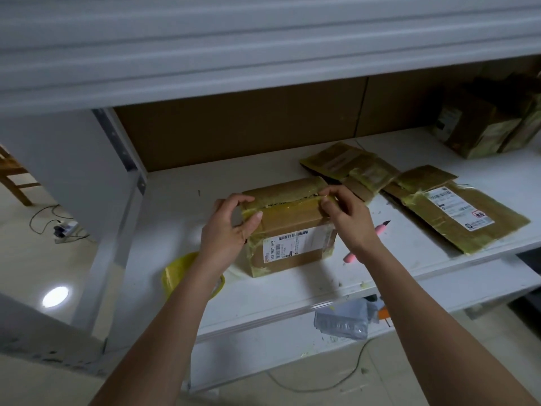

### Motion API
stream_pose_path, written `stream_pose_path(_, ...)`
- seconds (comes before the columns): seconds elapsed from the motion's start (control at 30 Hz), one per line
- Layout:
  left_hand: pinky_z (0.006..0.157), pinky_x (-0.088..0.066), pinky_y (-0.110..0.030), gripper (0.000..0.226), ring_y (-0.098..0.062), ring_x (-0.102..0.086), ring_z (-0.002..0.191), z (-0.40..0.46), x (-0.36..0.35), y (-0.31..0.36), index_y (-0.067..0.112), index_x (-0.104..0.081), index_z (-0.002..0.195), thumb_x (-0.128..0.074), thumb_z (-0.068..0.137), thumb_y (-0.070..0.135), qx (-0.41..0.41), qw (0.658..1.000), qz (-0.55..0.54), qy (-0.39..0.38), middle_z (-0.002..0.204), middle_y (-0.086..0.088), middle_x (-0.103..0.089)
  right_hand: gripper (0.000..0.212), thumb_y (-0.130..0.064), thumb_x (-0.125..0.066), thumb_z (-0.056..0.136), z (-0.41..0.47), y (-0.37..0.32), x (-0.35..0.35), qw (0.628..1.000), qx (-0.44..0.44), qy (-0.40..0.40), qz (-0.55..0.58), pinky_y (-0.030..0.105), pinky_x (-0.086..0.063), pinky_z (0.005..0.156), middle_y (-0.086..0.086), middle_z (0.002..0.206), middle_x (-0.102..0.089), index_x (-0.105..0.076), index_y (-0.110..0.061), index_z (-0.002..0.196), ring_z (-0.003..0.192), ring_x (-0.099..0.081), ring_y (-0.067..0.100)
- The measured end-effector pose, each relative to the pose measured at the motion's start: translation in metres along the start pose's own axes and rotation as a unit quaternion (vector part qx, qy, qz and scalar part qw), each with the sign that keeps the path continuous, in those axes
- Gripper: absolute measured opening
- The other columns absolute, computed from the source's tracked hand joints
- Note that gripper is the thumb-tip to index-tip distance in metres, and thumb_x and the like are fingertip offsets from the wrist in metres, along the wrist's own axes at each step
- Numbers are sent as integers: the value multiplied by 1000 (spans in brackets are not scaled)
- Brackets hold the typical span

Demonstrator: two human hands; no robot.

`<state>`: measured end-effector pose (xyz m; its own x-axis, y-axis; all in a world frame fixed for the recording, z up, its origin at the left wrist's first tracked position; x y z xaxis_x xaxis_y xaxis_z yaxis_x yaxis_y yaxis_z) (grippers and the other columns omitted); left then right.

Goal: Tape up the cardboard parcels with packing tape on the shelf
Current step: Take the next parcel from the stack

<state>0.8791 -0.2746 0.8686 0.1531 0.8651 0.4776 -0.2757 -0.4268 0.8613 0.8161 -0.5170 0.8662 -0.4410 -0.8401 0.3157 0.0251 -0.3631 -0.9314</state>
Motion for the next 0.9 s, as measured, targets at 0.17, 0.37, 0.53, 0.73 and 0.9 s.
stream_pose_path(0.17, 88, -57, -43, 50, -14, -63, 107, -5, 0, 6, 46, -51, 121, -54, 78, 71, -13, 999, 19, -41, 126, 13, -40, 25, -34, -49, 101, -14, -14, 2, 997, 73, 2, -25, 7, -46, 81, -30, 114, -54, -51, -34, 126, 106, -55, -8)
stream_pose_path(0.37, 108, -44, -32, 50, -19, -54, 125, -18, 5, 18, 59, -41, 132, -50, 83, 63, -42, 996, -48, -64, 141, 7, -33, 43, -42, -55, 96, -29, -15, 6, 994, 102, 42, -12, 28, -45, 101, -12, 141, -49, -49, -32, 137, 127, -48, 6)
stream_pose_path(0.53, 114, -38, -35, 55, -19, -48, 132, -20, 10, 14, 57, -38, 138, -50, 85, 63, -35, 996, -41, -77, 141, 8, -31, 49, -51, -54, 90, -38, -16, 9, 993, 84, 81, 8, 33, -35, 112, -20, 150, -35, -48, -37, 137, 138, -37, 6)
stream_pose_path(0.73, 102, -39, -15, 59, -14, -49, 128, -25, 15, 11, 54, -37, 141, -52, 84, 59, -24, 996, -47, -75, 139, 14, -32, 45, -45, -57, 92, -49, -32, 14, 990, 95, 98, -15, 44, -33, 115, -11, 156, -33, -47, -39, 136, 143, -31, 11)
stream_pose_path(0.9, 99, -44, -20, 58, 0, -56, 113, -30, 30, 12, 50, -37, 143, -51, 87, 57, -20, 997, -47, -63, 145, 12, -34, 42, -39, -57, 96, -63, -64, 17, 977, 166, 131, -24, 26, -24, 116, -4, 156, -34, -52, -25, 135, 148, -20, 10)
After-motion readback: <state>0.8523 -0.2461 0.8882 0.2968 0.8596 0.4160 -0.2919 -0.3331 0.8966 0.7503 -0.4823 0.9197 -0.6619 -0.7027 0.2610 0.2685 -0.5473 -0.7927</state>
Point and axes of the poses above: each hand's wrist, its own z-axis towards the middle knuckle, its own x-axis out of the back of the hand, y = z × x, the point moved 8 cm from there along z, towards the middle knuckle
